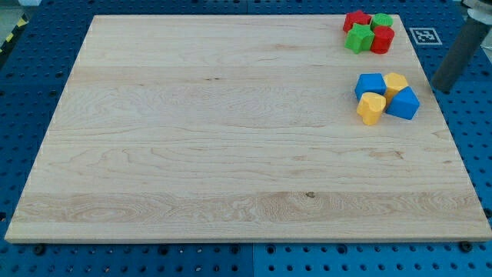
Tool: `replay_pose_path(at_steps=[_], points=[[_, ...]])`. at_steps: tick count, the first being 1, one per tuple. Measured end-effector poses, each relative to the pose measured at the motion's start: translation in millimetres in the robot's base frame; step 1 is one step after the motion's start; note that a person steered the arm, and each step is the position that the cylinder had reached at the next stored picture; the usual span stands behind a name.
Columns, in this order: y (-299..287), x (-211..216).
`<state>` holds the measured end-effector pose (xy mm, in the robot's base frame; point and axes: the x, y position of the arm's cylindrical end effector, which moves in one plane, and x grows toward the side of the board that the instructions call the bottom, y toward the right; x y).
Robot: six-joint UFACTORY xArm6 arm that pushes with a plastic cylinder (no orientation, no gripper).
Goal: Separate the yellow hexagon from the group of blocks
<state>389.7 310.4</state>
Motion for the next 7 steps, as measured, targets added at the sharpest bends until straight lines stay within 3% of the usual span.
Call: replay_pose_path(at_steps=[3, 4, 6, 7], points=[[-173, 13], [-193, 7], [-181, -22], [-222, -1]])
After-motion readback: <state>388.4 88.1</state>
